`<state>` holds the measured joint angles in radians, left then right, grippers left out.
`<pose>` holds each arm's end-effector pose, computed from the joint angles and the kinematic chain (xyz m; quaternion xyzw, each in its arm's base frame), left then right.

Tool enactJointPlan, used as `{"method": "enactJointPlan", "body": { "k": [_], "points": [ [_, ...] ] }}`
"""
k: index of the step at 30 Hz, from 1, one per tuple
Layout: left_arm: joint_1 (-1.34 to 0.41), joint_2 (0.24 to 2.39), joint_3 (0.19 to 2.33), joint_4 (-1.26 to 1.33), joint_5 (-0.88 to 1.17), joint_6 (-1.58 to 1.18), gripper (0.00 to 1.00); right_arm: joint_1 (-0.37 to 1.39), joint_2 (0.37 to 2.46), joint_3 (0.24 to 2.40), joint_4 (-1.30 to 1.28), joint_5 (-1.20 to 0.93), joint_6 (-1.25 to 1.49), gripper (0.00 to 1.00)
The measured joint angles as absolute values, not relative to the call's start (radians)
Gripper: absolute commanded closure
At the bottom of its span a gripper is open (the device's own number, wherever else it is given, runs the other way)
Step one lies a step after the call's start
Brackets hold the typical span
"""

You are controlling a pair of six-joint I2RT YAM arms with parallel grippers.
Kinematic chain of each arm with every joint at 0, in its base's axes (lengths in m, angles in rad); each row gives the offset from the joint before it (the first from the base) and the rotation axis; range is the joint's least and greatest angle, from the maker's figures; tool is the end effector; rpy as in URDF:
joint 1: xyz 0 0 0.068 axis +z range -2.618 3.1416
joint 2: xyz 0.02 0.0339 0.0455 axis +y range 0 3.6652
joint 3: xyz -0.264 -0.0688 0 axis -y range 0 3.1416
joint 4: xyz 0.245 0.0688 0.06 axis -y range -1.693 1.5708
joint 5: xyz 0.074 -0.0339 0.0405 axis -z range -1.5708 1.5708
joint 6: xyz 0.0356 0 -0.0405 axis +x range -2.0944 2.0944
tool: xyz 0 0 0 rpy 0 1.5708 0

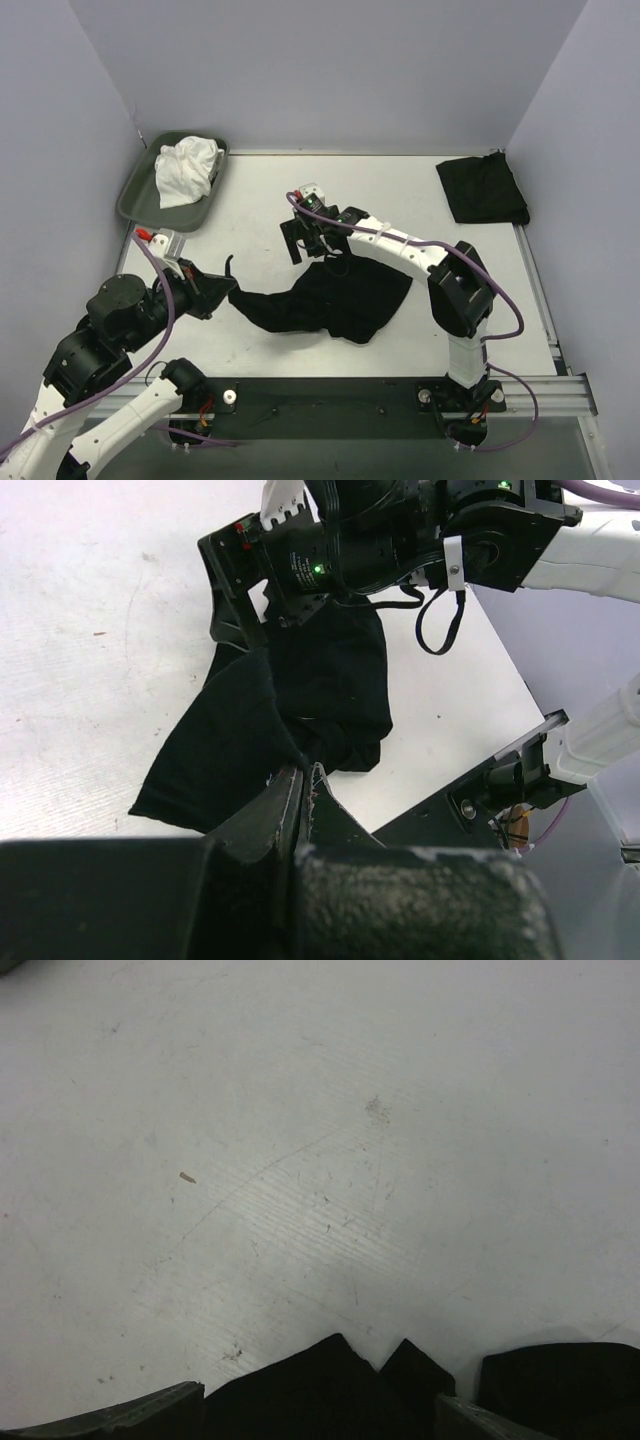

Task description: Fold and stack the t-shirts

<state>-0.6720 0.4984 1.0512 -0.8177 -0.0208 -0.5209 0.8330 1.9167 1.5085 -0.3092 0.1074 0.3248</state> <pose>0.0559 -0.0436 0.3907 0.0536 0.7925 -0.3344 0.5072 0.2992 0.3235 0.2478 -0.2070 0.8854 0.1852 0.3727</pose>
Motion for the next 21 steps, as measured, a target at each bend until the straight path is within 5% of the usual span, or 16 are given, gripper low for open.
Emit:
{"method": "enactJointPlan", "body": {
  "k": [21],
  "points": [
    [-0.672, 0.516, 1.071, -0.812, -0.013, -0.521, 1.00, 0.899, 2.007, 1.411, -0.334, -0.060, 0.284, 0.02]
  ]
}}
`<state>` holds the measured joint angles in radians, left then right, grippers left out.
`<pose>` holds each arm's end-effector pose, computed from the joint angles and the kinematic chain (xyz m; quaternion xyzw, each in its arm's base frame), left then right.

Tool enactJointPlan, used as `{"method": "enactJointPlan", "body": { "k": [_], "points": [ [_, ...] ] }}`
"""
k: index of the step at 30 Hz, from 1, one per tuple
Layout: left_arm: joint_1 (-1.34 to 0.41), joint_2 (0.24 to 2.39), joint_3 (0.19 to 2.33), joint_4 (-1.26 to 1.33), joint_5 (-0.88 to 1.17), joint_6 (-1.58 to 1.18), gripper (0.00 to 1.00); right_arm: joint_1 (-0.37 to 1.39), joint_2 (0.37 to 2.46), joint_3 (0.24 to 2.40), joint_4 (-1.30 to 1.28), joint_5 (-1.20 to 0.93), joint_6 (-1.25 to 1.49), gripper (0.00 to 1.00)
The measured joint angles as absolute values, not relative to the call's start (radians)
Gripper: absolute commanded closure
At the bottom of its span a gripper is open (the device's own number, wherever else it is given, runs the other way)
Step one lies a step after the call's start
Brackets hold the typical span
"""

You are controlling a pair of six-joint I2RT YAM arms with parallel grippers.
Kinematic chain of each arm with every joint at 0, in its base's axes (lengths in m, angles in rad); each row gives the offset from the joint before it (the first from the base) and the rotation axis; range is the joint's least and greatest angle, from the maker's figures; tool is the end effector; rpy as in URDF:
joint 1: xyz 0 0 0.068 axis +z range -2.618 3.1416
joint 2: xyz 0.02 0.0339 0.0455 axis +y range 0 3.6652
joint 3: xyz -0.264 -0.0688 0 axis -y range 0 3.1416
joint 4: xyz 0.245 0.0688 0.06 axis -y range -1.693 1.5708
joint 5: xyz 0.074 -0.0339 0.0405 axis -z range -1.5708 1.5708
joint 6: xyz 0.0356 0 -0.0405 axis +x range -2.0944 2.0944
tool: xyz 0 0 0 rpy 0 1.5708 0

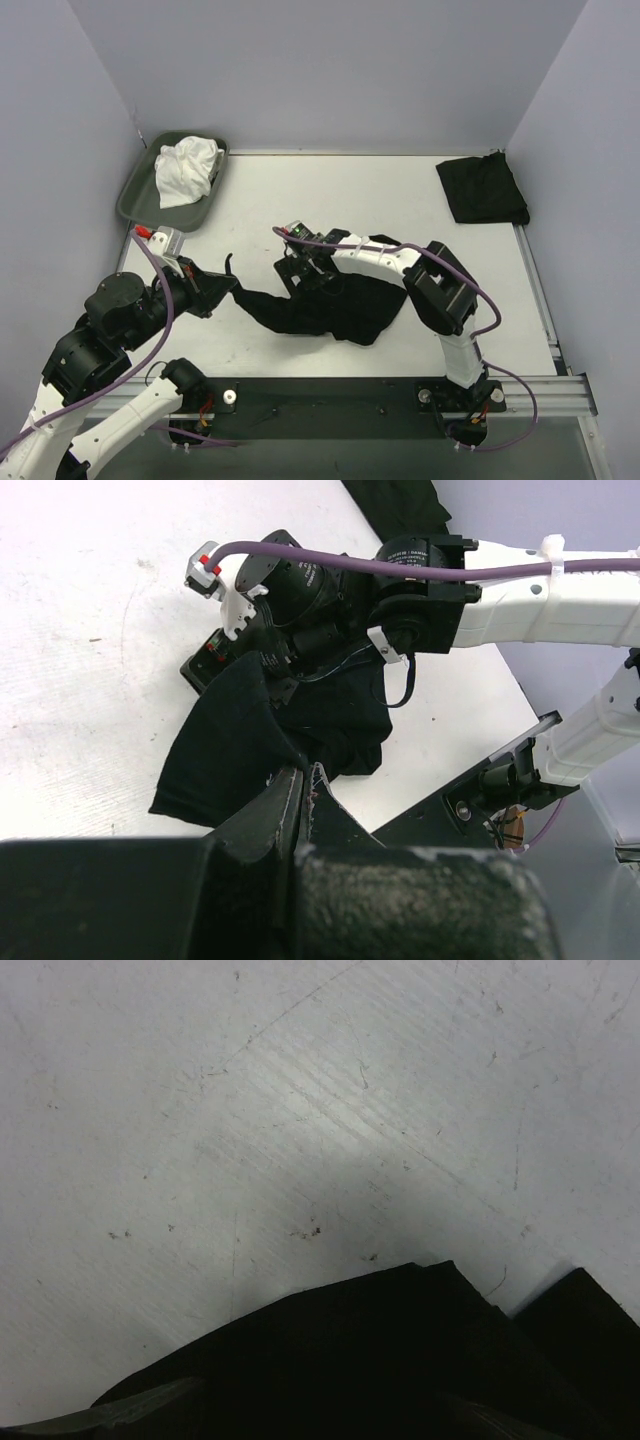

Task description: Fold and stack the t-shirts

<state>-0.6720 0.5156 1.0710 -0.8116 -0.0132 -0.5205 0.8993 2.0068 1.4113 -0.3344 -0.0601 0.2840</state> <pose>0.0573 -0.0450 0.3961 0.0559 0.7897 -0.3388 0.5085 0.2680 0.3407 0.1772 -0.2963 0.9013 0.1993 0.2454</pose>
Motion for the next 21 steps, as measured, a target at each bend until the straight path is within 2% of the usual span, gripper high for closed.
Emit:
{"method": "enactJointPlan", "body": {
  "k": [3, 4, 6, 7, 9, 10, 11, 18, 21],
  "points": [
    [-0.672, 0.516, 1.071, -0.812, -0.013, -0.521, 1.00, 0.899, 2.004, 1.396, -0.308, -0.061, 0.280, 0.12],
    [-0.672, 0.516, 1.071, -0.812, -0.013, -0.521, 1.00, 0.899, 2.002, 1.390, -0.298, -0.060, 0.279, 0.28],
    [-0.672, 0.516, 1.071, -0.812, -0.013, -0.521, 1.00, 0.899, 1.994, 1.374, -0.282, -0.059, 0.272, 0.43],
    [-0.672, 0.516, 1.071, -0.812, -0.013, -0.521, 1.00, 0.899, 1.991, 1.365, -0.274, -0.057, 0.270, 0.58],
    [-0.672, 0.516, 1.071, -0.812, -0.013, -0.521, 1.00, 0.894, 1.989, 1.357, -0.265, -0.052, 0.268, 0.76],
    [-0.672, 0.516, 1.071, -0.812, -0.013, -0.521, 1.00, 0.892, 1.989, 1.354, -0.262, -0.052, 0.270, 0.95],
    [-0.672, 0.516, 1.071, -0.812, -0.013, -0.521, 1.00, 0.892, 1.991, 1.352, -0.260, -0.051, 0.270, 1.00],
    [-0.672, 0.515, 1.071, -0.812, -0.013, -0.521, 1.00, 0.870, 2.016, 1.407, -0.303, 0.013, 0.341, 1.00],
    [-0.672, 0.513, 1.071, -0.815, -0.013, -0.520, 1.00, 0.792, 2.023, 1.461, -0.326, 0.071, 0.411, 1.00]
  ]
}}
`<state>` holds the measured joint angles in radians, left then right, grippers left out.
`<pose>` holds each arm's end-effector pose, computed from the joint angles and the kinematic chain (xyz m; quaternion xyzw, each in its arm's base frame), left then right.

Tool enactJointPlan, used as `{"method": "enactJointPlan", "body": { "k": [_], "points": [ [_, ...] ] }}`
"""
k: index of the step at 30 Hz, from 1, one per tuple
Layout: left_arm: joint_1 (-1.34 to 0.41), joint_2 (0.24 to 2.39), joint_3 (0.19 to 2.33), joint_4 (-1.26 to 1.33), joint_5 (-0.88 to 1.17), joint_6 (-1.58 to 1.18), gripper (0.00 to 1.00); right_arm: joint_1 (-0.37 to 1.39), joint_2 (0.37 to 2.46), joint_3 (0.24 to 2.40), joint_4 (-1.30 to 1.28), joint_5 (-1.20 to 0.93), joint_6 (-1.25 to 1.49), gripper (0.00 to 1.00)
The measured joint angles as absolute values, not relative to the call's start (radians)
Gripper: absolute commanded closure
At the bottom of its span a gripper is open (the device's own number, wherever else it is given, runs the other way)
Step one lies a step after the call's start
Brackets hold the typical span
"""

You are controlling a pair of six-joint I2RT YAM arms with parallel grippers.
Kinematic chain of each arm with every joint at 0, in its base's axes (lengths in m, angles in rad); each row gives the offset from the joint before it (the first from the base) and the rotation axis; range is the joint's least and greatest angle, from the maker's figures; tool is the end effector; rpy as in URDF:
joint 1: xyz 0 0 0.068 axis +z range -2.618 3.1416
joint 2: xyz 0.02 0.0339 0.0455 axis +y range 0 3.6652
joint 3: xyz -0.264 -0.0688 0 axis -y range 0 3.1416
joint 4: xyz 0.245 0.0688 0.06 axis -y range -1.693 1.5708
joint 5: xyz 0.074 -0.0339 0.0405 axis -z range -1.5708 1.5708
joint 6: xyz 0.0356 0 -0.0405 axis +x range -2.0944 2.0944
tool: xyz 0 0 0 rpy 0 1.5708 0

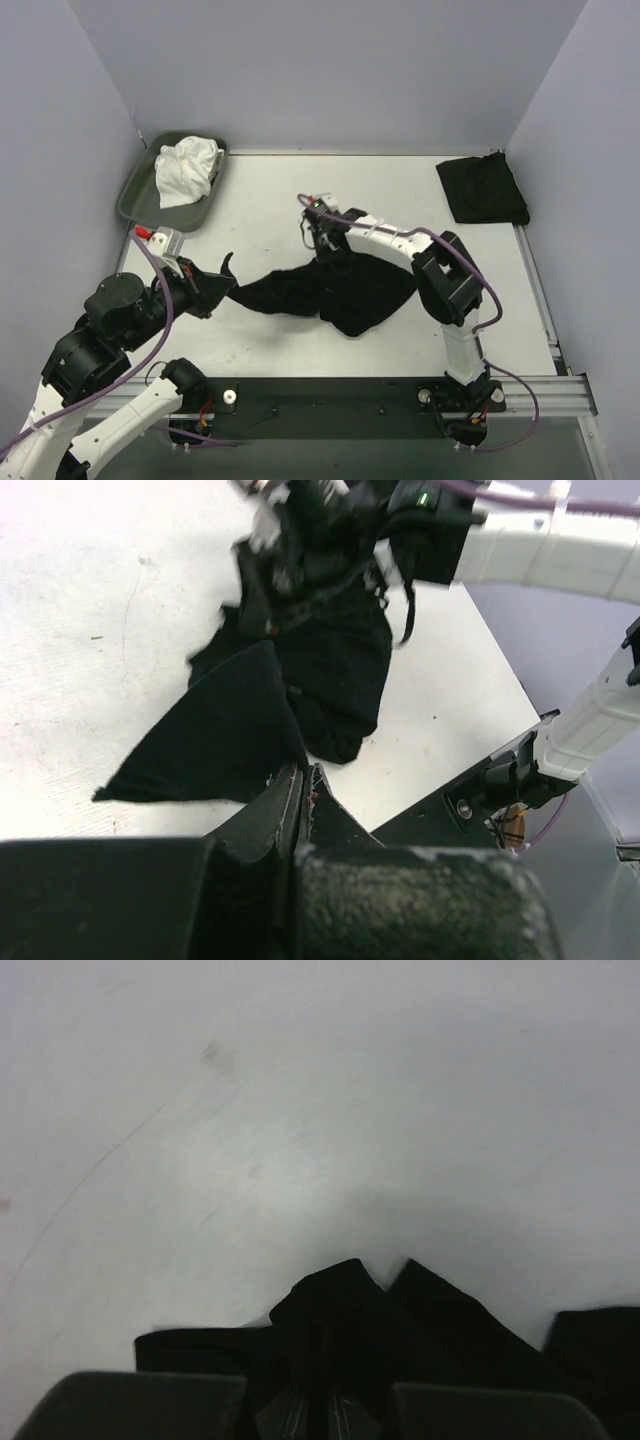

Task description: Fold and stack the t-shirts

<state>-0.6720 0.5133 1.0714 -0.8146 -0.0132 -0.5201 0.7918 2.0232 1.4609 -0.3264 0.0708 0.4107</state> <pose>0.0567 -0.0445 0.3960 0.0561 0.7897 -0.3386 0.5084 0.3135 0.3140 0.1861 -0.1668 0.9270 0.1616 0.2945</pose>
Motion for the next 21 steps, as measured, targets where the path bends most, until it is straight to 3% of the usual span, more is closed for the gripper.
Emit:
{"method": "enactJointPlan", "body": {
  "k": [8, 14, 21],
  "points": [
    [-0.672, 0.484, 1.100, -0.859, -0.046, -0.496, 1.00, 0.447, 1.812, 1.451, -0.330, 0.309, 0.548, 1.00],
    [-0.672, 0.466, 1.104, -0.869, -0.076, -0.472, 1.00, 0.448, 1.550, 1.294, -0.344, 0.449, 0.595, 1.00],
    [-0.672, 0.470, 1.104, -0.873, -0.099, -0.439, 1.00, 0.469, 1.417, 0.979, -0.426, 0.571, 0.683, 1.00]
  ]
}}
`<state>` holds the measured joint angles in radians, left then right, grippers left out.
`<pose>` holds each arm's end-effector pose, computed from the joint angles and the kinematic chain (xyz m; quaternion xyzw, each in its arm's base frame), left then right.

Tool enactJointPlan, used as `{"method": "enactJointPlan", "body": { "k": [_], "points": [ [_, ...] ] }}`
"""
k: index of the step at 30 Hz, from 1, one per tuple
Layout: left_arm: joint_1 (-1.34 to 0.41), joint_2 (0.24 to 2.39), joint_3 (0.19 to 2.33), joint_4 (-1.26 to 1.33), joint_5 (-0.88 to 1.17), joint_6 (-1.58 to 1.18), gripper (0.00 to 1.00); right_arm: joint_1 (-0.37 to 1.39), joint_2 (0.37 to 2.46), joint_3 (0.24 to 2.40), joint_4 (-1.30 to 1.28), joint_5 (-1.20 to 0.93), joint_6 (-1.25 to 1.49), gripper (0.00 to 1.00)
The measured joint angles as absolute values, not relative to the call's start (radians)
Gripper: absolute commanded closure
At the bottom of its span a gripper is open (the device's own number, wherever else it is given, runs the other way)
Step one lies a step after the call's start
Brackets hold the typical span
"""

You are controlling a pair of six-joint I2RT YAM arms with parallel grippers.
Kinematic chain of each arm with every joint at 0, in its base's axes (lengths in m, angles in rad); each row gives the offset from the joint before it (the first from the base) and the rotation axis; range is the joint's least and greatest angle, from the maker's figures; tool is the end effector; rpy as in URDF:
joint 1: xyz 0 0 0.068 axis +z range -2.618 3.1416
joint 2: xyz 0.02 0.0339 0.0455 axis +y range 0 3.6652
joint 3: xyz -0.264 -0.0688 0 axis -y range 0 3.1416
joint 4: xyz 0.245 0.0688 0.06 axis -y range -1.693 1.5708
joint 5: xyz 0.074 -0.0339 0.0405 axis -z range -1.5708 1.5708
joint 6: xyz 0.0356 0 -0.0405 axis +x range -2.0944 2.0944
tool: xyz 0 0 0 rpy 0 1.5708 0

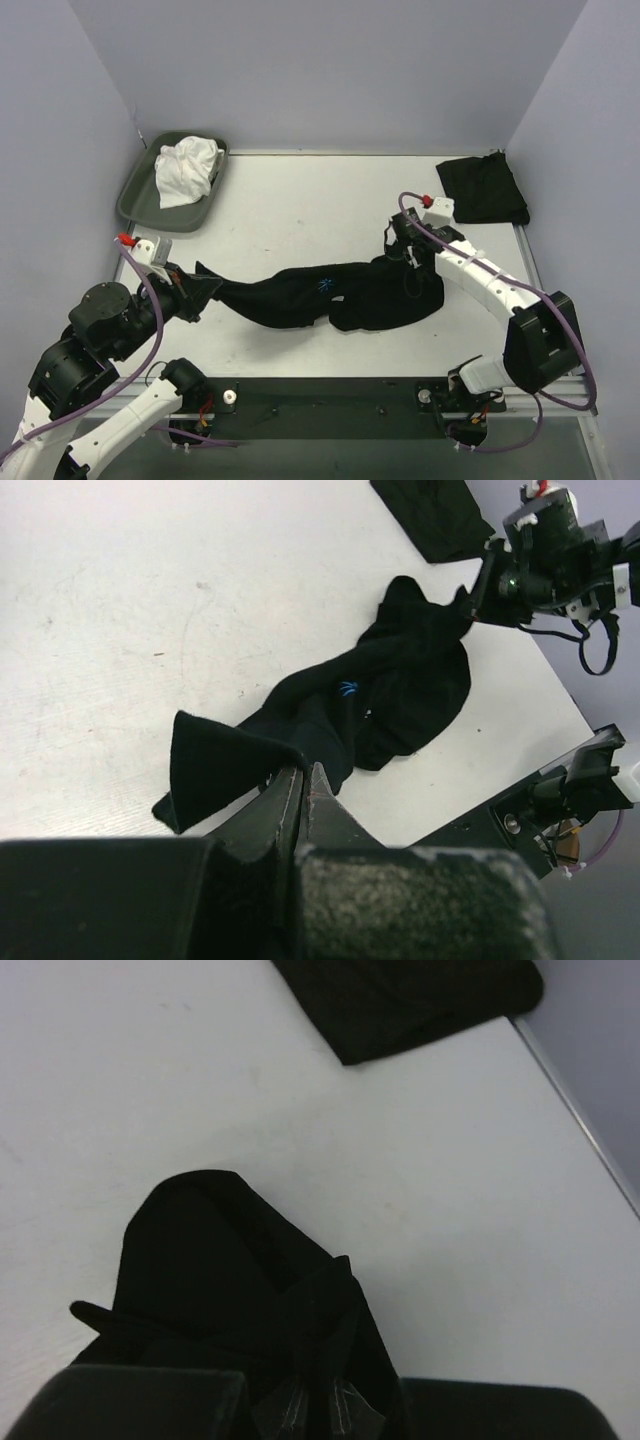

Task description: Fold and stack the t-shirts

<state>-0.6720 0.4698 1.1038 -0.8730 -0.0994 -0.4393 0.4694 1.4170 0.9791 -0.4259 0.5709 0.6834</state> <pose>0.0435 -0.0301 0.4006 0.0607 0.7836 -0.2923 0.5448 0.2713 0.1160 0.2458 0.1931 0.8846 -0.0405 0.4225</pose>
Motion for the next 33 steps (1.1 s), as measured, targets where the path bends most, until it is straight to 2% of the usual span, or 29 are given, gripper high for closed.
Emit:
{"method": "enactJointPlan", "body": {
  "k": [10, 15, 18, 21, 25, 29, 33],
  "points": [
    [-0.672, 0.471, 1.107, -0.907, -0.160, -0.405, 1.00, 0.425, 1.160, 0.812, -0.574, 0.718, 0.850, 1.00],
    [-0.672, 0.464, 1.139, -0.941, -0.207, -0.384, 1.00, 0.450, 0.944, 0.705, -0.602, 0.638, 0.871, 1.00],
    [-0.672, 0.458, 1.139, -0.939, -0.225, -0.378, 1.00, 0.459, 0.905, 0.700, -0.592, 0.578, 0.846, 1.00],
    [-0.672, 0.464, 1.134, -0.931, -0.237, -0.374, 1.00, 0.459, 1.005, 0.804, -0.592, 0.567, 0.804, 1.00],
    [-0.672, 0.514, 1.175, -0.936, -0.271, -0.344, 1.00, 0.468, 1.189, 1.045, -0.533, 0.566, 0.722, 1.00],
    [-0.674, 0.598, 1.354, -0.913, -0.316, -0.285, 1.00, 0.504, 1.194, 1.271, -0.501, 0.551, 0.625, 1.00],
    [-0.692, 0.590, 1.521, -0.772, -0.323, -0.188, 1.00, 0.640, 1.115, 1.439, -0.386, 0.532, 0.455, 1.00]
  ]
}}
